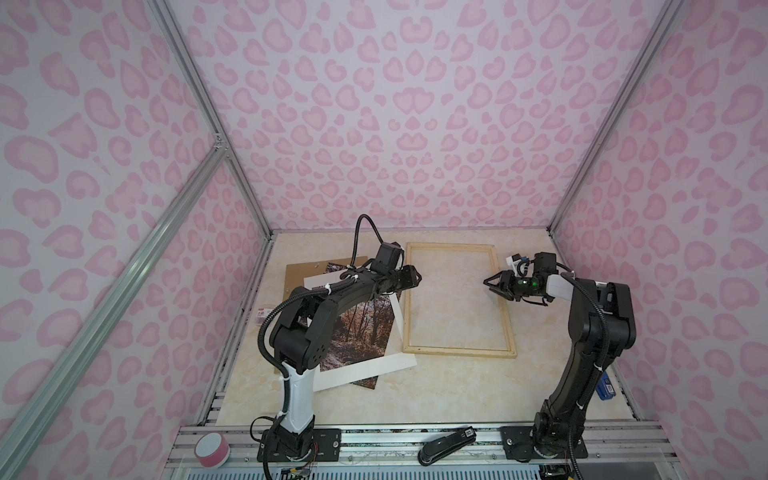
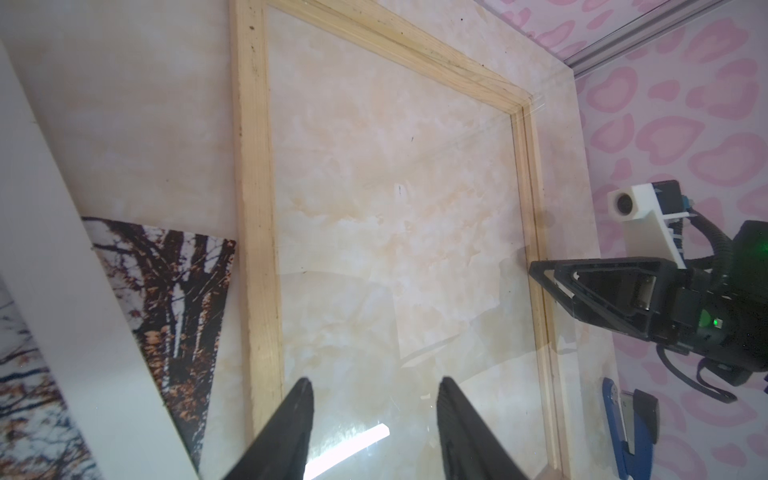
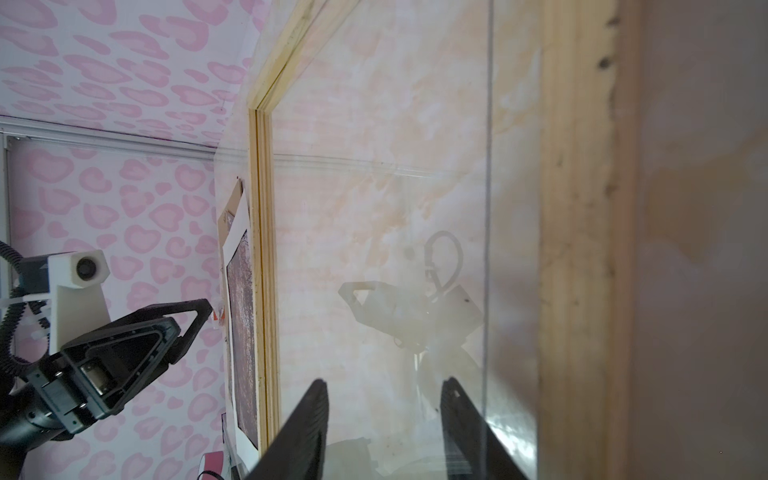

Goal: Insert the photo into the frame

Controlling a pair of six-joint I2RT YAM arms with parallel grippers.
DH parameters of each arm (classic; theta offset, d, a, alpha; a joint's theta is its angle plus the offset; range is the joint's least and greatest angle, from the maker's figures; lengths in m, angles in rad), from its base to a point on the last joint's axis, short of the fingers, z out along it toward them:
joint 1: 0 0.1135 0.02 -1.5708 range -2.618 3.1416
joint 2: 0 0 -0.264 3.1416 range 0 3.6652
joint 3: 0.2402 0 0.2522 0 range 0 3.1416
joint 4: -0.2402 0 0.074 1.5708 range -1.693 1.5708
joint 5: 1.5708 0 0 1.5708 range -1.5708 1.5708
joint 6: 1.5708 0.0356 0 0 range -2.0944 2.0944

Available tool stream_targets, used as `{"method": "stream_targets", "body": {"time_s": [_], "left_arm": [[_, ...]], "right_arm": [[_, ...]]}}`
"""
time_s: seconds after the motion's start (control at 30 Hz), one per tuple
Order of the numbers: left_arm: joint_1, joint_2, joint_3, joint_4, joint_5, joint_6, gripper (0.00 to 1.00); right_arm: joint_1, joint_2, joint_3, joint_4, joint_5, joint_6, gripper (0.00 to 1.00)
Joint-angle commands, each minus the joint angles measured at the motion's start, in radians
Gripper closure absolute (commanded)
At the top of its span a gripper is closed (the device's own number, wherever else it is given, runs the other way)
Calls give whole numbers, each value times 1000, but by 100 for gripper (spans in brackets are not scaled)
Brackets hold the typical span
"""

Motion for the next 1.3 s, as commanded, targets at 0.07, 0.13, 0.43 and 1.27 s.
{"method": "stream_targets", "body": {"time_s": [0.07,0.13,0.43,1.27], "left_arm": [[2,-26,-1,11,-8,11,49],[2,-28,-3,13,-7,11,49],[2,-34,-7,13,-6,14,49],[2,-32,-25,6,-20,13,49]], "right_arm": [[0,-13,11,-59,65,-38,52],[0,-17,17,-81,87,-50,52],[-21,-58,24,-142,149,-82,51],[29,-113,44,-277,441,-141,56]]}}
